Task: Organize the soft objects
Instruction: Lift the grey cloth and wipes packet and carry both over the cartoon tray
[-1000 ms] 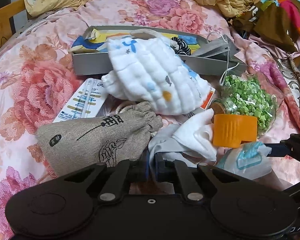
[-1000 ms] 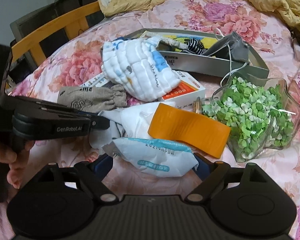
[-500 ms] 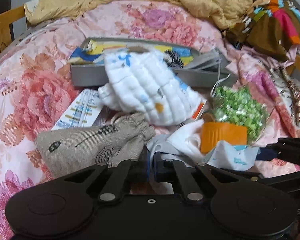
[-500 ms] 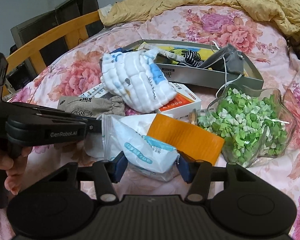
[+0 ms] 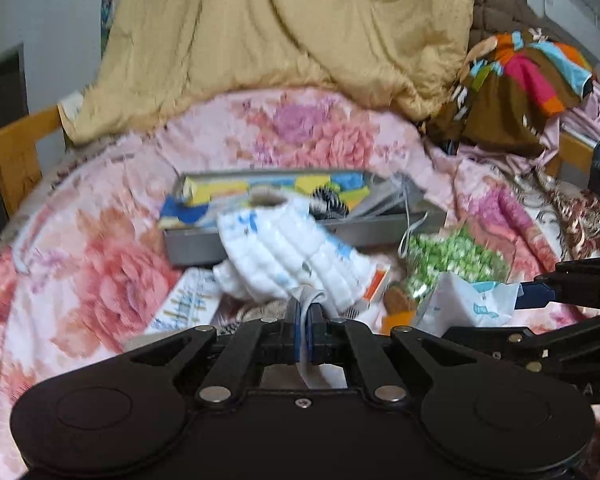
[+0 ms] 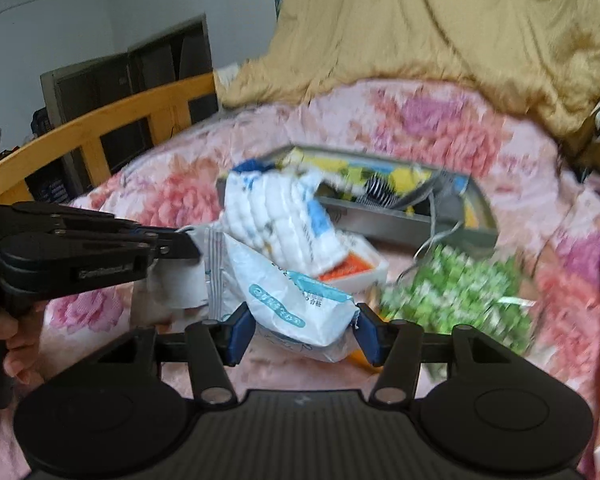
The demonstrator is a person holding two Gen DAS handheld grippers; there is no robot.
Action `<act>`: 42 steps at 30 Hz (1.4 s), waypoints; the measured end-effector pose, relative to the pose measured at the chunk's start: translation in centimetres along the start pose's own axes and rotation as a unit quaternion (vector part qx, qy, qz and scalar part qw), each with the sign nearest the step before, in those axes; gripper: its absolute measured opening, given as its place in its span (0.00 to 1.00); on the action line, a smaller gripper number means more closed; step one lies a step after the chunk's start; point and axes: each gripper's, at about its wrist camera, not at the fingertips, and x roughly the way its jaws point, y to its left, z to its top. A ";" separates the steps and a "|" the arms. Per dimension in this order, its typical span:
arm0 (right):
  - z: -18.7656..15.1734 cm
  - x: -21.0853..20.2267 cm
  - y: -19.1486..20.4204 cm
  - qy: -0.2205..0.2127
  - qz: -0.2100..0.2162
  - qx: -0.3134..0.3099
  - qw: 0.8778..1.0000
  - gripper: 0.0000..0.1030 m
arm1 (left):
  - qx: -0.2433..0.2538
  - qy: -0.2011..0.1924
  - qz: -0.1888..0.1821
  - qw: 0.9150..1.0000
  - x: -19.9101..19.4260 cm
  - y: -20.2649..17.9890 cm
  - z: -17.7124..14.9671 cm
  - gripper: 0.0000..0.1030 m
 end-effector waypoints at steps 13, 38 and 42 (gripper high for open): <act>0.7 -1.5 -0.5 -0.074 -0.028 0.006 0.997 0.59 | -0.062 -0.100 -0.038 0.992 -3.0 1.0 1.6 0.02; -3.4 7.2 1.2 0.186 0.018 -0.015 0.982 0.84 | -0.068 -0.072 -0.031 0.995 -1.7 1.4 1.5 0.02; -3.7 7.0 1.7 0.190 0.024 -0.026 0.981 0.76 | -0.076 -0.077 -0.034 0.994 -1.9 1.6 1.6 0.02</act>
